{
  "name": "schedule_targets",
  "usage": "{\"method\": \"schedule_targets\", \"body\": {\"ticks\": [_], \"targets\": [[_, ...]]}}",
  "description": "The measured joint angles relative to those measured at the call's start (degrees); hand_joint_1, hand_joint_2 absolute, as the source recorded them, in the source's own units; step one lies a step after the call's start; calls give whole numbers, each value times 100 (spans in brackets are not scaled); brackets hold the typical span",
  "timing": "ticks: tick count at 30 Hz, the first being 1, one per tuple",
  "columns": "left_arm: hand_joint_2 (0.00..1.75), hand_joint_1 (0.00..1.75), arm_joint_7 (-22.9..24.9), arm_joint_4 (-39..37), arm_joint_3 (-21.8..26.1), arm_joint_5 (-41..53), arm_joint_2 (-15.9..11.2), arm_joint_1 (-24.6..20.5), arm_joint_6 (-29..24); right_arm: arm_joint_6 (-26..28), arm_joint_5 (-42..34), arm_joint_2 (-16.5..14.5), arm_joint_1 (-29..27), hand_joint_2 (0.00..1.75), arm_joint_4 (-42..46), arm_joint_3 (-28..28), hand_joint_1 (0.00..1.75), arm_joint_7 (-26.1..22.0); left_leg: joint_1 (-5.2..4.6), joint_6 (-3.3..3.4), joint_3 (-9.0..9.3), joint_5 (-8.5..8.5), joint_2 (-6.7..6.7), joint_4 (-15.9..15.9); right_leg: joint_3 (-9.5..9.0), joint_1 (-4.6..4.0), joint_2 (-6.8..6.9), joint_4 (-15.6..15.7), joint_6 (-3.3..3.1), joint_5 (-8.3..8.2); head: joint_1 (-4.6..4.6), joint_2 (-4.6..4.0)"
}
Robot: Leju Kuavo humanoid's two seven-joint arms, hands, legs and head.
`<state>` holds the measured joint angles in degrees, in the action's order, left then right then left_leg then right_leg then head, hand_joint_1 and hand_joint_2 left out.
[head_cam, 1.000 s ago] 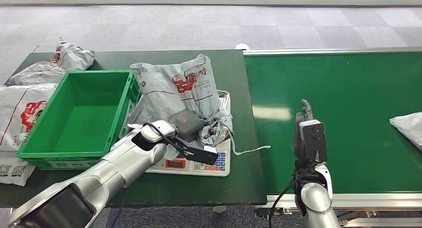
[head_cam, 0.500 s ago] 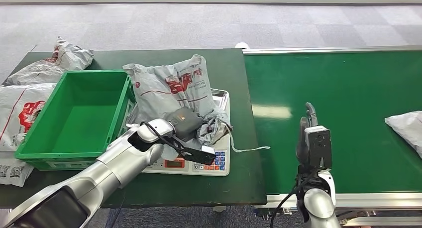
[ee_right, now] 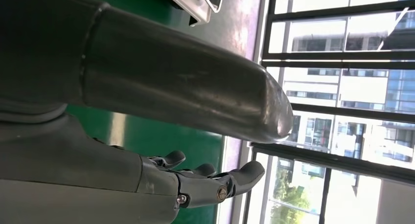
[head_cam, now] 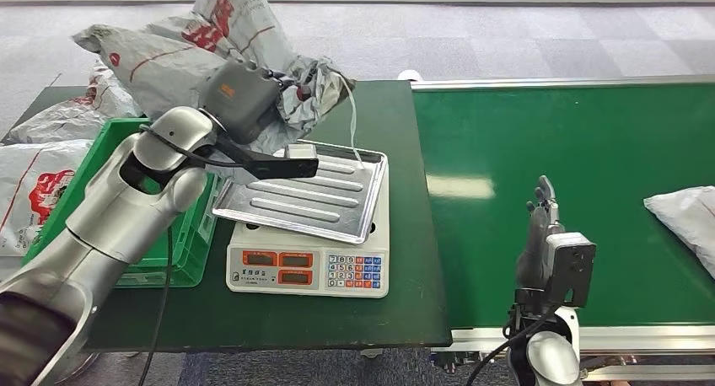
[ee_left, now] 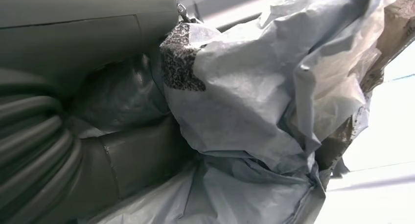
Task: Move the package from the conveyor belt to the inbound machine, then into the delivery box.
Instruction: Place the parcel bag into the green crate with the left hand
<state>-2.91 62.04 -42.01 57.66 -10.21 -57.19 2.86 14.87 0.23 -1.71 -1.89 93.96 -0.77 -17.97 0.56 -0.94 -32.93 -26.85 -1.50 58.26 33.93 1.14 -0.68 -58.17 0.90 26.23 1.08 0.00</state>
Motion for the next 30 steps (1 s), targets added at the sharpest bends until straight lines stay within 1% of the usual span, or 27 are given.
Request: {"method": "schedule_targets", "body": {"ticks": [7, 14, 17, 19, 23, 27, 30], "targets": [[175, 175, 32, 186, 201, 219, -397, -348, -167, 84, -16, -33, -180, 0, 105, 0, 0, -60, 0, 0, -1, 0, 2, 0, 1, 0, -3, 0, 0, 0, -1, 0], [175, 175, 67, 199, 227, 255, -547, -420, -187, 107, -14, -40, -252, 0, 164, 9, 0, -66, -1, 0, -1, 1, 3, 0, 1, 1, -3, 0, 1, -1, 0, 0], [175, 175, 136, 72, 237, 354, -596, -455, -197, 143, -8, -45, -297, 0, 195, 11, 0, -70, -1, 0, -1, 0, 8, 0, 1, 2, -4, 0, 1, -1, -1, 0], [175, 175, 137, -207, 269, 427, -639, -465, -268, 153, -2, -49, -326, 0, 217, 11, 0, -74, -1, -1, 2, 0, 15, -1, 3, 1, -11, 0, 0, -2, 0, 0], [175, 175, 14, -1064, 346, 603, -734, -386, -576, 157, 19, -50, -411, 0, 295, 56, 0, -74, 1, -4, 3, 2, 22, -3, 6, -2, -22, -2, -6, -5, 0, 0], [175, 175, -14, -1899, 483, 567, -912, -105, -740, 155, 20, -49, -501, 0, 414, 138, 0, -60, 2, -7, 4, 3, 40, -6, 13, -2, -37, -5, -7, -6, 0, 0], [175, 175, -30, -2288, 604, 521, -1053, 148, -830, 149, 15, -48, -567, 0, 487, 196, 0, -46, 4, -9, -4, 3, 43, -5, 26, -4, -45, -6, -11, -9, 1, 0]]}}
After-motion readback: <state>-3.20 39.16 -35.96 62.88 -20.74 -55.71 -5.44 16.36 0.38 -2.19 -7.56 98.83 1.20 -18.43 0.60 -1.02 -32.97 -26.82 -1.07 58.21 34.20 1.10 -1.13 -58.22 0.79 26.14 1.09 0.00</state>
